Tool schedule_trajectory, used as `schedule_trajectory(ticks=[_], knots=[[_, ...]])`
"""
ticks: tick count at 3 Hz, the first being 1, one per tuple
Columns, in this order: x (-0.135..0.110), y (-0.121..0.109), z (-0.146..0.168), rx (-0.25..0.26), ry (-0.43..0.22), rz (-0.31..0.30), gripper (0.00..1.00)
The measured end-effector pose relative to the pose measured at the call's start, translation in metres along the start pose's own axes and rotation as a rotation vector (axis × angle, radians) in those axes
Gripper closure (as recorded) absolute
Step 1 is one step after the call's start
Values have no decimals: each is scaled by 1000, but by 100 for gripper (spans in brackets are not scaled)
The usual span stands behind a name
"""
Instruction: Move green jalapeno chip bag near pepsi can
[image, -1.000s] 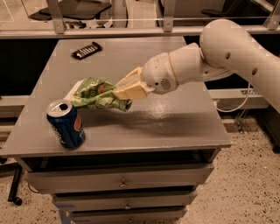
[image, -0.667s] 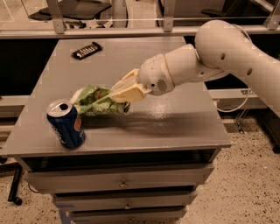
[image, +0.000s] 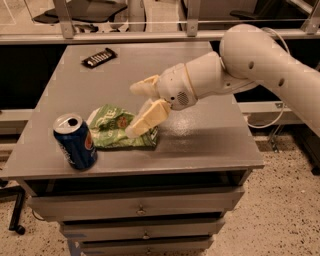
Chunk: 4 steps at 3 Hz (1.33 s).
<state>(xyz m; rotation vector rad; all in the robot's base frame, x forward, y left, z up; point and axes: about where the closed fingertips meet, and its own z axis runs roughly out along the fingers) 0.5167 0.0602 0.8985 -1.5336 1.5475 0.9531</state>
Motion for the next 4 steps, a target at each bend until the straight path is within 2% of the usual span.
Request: schedule_trajectory(ticks=[1,2,3,4], knots=[[13,-16,-20,51,24,17,0],[26,-49,-61,142,71,-11,0],[18,-88,-113,265,101,-96,0],[-2,-123,-162,404,127,-169,0]])
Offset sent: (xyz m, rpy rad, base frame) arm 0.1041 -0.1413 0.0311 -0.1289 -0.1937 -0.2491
